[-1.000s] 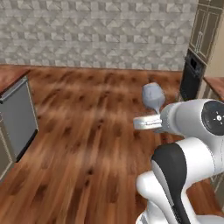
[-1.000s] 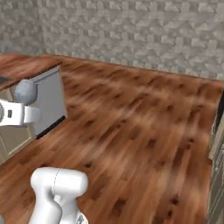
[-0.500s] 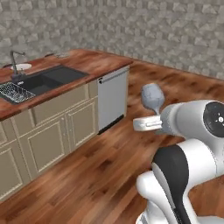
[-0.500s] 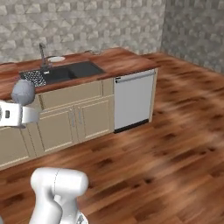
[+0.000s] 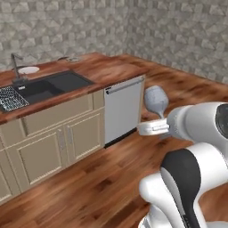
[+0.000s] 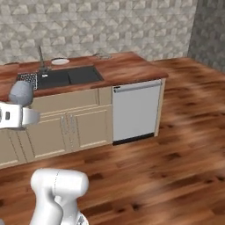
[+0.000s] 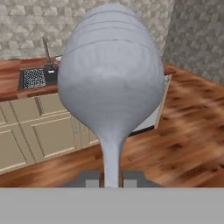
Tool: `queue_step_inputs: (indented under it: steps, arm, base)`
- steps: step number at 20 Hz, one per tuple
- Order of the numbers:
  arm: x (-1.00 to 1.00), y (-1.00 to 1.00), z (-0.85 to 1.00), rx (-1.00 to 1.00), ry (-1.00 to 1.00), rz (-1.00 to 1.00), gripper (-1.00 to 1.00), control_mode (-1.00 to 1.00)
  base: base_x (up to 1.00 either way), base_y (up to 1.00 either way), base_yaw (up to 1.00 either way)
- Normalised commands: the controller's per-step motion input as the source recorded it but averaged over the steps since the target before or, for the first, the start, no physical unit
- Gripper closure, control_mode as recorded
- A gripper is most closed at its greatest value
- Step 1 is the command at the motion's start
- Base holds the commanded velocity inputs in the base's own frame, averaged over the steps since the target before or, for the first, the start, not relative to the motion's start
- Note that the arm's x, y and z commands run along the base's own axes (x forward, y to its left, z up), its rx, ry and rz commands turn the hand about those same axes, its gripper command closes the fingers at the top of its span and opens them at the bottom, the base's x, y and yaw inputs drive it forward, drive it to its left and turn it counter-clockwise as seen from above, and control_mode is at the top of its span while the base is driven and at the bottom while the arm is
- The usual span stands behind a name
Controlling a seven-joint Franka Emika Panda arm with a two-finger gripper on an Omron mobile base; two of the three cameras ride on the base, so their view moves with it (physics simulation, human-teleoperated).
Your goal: Retrieve the wine glasses from the counter and place one next to each plate.
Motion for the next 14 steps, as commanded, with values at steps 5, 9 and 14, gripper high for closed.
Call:
queue_step_inputs:
  steps: [5, 9, 14]
  arm:
    - [0.00, 0.00, 0.00, 0.00, 0.00, 0.00, 1.00, 1.00]
    - [0.00, 0.00, 0.00, 0.00, 0.00, 0.00, 1.00, 1.00]
    - [0.00, 0.00, 0.00, 0.00, 0.00, 0.00, 1.00, 1.00]
  base:
    - [1.00, -1.00, 0.00]
    - [1.00, -1.00, 0.00]
    - [1.00, -1.00, 0.01]
